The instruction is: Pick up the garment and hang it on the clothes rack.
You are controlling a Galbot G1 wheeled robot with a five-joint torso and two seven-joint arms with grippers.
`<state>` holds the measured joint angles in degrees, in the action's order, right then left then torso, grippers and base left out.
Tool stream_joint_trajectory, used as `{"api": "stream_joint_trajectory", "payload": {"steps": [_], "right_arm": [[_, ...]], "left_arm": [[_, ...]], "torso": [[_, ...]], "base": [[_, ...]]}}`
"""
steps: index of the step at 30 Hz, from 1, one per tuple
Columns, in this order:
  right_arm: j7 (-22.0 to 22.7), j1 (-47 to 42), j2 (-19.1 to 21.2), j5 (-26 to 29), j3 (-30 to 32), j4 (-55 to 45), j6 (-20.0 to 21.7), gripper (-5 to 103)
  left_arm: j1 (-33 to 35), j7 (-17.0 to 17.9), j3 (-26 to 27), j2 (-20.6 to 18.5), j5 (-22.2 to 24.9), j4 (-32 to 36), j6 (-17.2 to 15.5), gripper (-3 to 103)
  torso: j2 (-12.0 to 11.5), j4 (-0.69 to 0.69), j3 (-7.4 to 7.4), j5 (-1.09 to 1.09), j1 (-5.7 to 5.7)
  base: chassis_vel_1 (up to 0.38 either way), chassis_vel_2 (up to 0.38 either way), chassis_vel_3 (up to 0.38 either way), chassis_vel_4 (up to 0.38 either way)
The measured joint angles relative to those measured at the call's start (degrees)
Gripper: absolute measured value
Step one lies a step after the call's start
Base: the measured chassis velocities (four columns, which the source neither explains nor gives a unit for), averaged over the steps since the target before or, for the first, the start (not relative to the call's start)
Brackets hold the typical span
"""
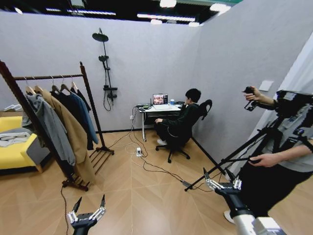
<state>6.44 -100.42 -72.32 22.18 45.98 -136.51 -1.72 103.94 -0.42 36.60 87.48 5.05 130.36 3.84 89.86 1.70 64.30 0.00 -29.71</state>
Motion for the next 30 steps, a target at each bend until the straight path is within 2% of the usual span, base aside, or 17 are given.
{"api": "stream_joint_trajectory", "payload": {"steps": [15, 16, 30], "right_arm": [[0.0, 0.0, 0.0, 0.0, -0.01, 0.0, 0.0, 100], [0.0, 0.0, 0.0, 0.0, -0.01, 0.0, 0.0, 100], [0.0, 0.0, 0.0, 0.0, 0.0, 0.0, 0.0, 100]], "left_arm": [[0.0, 0.02, 0.02, -0.02, 0.0, 0.0, 0.0, 100], [0.0, 0.03, 0.03, -0.01, 0.0, 0.0, 0.0, 100], [0.0, 0.01, 0.0, 0.0, 0.0, 0.0, 0.0, 100]], "torso": [[0.01, 0.0, 0.0, -0.03, -0.01], [0.0, -0.03, 0.0, -0.01, -0.01], [0.0, -0.01, 0.0, -0.01, -0.01]], "base": [[0.094, 0.083, -0.08, -0.094], [0.056, 0.023, -0.004, -0.027], [0.0, -0.006, 0.003, 0.003]]}}
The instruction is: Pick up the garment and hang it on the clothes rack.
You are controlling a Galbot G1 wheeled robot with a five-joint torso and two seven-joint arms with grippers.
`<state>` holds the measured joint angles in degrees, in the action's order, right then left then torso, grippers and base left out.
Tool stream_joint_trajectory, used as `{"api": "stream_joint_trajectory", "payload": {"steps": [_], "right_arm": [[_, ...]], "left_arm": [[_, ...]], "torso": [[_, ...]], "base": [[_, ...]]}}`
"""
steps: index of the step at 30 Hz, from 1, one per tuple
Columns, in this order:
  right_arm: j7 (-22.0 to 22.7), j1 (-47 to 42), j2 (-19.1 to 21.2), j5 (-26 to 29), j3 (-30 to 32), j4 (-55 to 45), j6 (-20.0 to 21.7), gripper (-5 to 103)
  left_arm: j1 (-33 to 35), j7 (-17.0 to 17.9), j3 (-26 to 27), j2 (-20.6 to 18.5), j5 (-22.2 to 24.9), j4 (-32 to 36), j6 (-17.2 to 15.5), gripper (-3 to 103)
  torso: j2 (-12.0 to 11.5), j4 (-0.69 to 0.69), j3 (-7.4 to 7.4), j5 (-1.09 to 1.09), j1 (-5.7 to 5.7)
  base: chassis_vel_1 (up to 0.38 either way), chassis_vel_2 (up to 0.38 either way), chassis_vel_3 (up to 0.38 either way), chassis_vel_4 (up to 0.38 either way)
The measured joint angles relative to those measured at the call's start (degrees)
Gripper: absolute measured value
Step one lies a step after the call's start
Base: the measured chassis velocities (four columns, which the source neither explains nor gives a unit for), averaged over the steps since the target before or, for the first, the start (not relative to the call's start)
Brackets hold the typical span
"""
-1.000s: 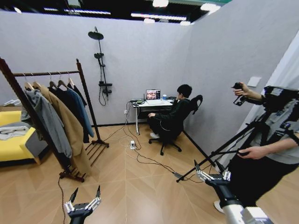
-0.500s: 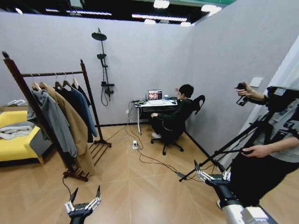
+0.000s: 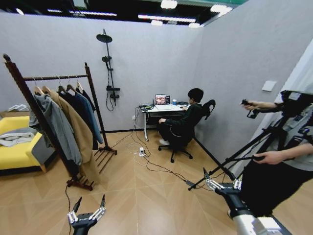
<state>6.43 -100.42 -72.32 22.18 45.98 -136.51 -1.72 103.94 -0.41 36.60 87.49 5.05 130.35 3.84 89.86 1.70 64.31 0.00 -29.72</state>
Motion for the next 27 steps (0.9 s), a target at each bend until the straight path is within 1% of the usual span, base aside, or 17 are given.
{"api": "stream_joint_trajectory", "payload": {"steps": [27], "right_arm": [[0.0, 0.0, 0.0, 0.0, 0.0, 0.0, 0.0, 100]], "left_arm": [[0.0, -0.01, 0.0, 0.0, 0.0, 0.0, 0.0, 100]], "torso": [[0.0, 0.0, 0.0, 0.0, 0.0]], "base": [[0.0, 0.0, 0.0, 0.0]]}}
